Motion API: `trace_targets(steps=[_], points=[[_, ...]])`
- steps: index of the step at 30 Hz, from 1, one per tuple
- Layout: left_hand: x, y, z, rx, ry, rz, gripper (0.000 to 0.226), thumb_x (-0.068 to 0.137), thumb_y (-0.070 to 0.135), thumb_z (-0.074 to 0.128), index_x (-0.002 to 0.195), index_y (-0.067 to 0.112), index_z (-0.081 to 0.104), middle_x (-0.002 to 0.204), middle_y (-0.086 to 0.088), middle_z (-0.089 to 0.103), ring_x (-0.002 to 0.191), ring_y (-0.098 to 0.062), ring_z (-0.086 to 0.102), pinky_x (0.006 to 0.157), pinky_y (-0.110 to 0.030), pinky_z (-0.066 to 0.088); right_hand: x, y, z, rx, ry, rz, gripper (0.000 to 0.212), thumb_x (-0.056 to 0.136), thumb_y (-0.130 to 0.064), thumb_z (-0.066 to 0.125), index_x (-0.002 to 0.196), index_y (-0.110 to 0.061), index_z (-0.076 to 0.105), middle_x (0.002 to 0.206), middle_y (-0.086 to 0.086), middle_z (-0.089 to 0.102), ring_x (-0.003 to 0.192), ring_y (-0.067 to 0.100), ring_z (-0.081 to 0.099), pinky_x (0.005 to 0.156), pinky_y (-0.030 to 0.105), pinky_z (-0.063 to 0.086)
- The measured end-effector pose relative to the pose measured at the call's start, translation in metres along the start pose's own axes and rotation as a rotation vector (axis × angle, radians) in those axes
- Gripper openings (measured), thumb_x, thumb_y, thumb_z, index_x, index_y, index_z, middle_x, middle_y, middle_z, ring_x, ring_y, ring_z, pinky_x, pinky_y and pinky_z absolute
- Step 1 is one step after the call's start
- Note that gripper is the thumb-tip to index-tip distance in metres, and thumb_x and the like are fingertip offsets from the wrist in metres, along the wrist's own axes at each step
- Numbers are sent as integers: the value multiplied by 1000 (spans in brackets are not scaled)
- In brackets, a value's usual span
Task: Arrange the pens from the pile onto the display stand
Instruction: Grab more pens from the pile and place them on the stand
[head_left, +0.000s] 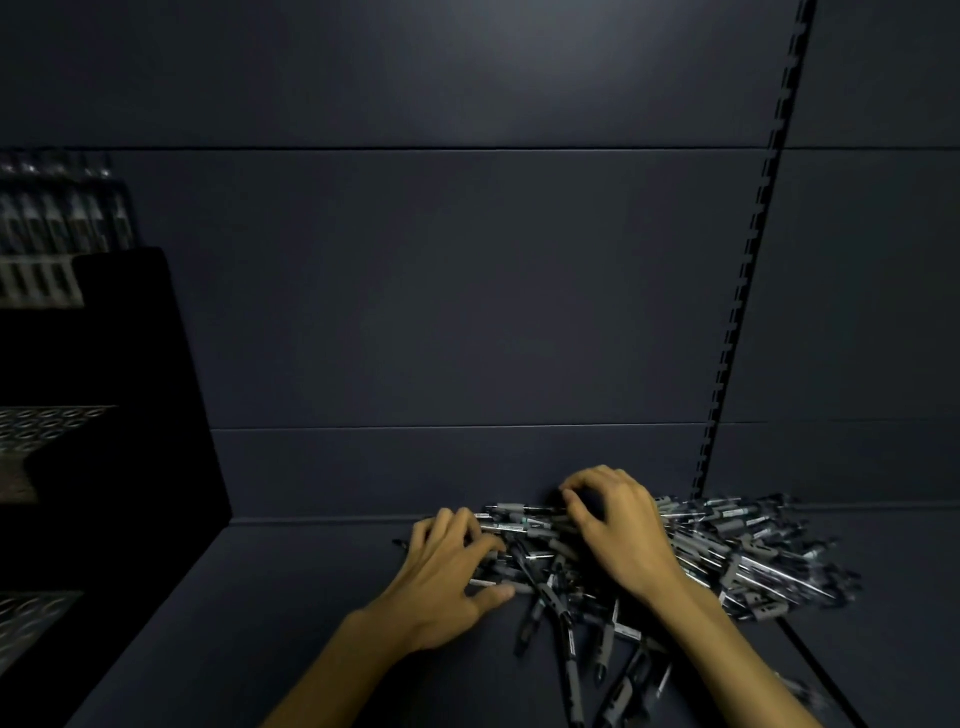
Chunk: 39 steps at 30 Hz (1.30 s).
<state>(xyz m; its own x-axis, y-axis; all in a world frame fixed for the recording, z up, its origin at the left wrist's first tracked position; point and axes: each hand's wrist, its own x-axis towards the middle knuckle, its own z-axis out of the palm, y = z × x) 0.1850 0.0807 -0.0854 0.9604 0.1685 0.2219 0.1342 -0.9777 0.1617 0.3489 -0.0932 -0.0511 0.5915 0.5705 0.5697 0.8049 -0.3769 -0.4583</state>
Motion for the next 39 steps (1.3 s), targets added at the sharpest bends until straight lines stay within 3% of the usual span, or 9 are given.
trace_targets(steps=[13, 21, 25, 29, 31, 33, 35, 39], points=[[6, 10, -16, 134, -168, 82, 41, 101, 53, 44, 125, 20, 45, 126, 4, 42, 119, -14, 36, 102, -33, 31, -2, 3, -6, -14, 34, 1, 8, 94, -22, 65, 93, -23, 73, 97, -12, 70, 93, 11, 59, 81, 30, 47], [6, 16, -21, 189, -197, 122, 38, 105, 45, 40, 124, 12, 45, 127, -5, 46, 116, -20, 40, 103, -35, 32, -6, -3, -5, -16, -29, -29, 9, 95, -26, 63, 99, -27, 71, 100, -15, 69, 97, 9, 57, 83, 26, 42], [4, 7, -17, 272, -62, 210, 37, 105, 47, 33, 115, 14, 47, 117, -4, 50, 106, -20, 46, 97, -35, 40, -6, -12, -8, 127, -218, -110, 6, 91, -37, 69, 94, -34, 73, 97, -23, 67, 99, -3, 52, 90, 18, 40], [2, -8, -15, 373, -10, 212, 26, 97, 46, 33, 89, 26, 48, 85, 8, 57, 74, -10, 55, 69, -26, 49, -10, -12, -2, 75, -385, -199, 3, 83, -45, 73, 85, -46, 71, 103, -24, 58, 106, -6, 43, 91, 10, 33], [0, -15, -18, 373, -15, 203, 22, 95, 44, 33, 87, 28, 46, 80, 11, 59, 70, -9, 58, 66, -24, 50, -11, -9, 1, 42, -406, -188, 8, 86, -38, 72, 87, -46, 72, 104, -23, 58, 106, -4, 43, 89, 6, 31], [-4, -20, -25, 373, -29, 181, 21, 101, 38, 33, 97, 24, 48, 94, 4, 65, 87, -15, 64, 81, -30, 51, -9, -6, 1, 6, -389, -175, 11, 88, -29, 71, 90, -38, 76, 102, -22, 60, 104, -3, 44, 86, 6, 32], [-12, -24, -29, 369, -45, 141, 28, 106, 36, 29, 113, 17, 48, 119, -6, 60, 112, -25, 56, 100, -36, 40, -9, -2, 2, -34, -372, -165, 16, 87, -21, 68, 93, -33, 76, 100, -21, 61, 102, -1, 45, 87, 12, 38], [-25, -34, -33, 272, -61, 50, 33, 106, 41, 24, 117, 20, 46, 125, -2, 55, 118, -23, 51, 99, -32, 35, -9, -2, 3, -104, -373, -157, 21, 87, -16, 62, 96, -30, 75, 102, -20, 62, 101, 3, 46, 90, 22, 43]])
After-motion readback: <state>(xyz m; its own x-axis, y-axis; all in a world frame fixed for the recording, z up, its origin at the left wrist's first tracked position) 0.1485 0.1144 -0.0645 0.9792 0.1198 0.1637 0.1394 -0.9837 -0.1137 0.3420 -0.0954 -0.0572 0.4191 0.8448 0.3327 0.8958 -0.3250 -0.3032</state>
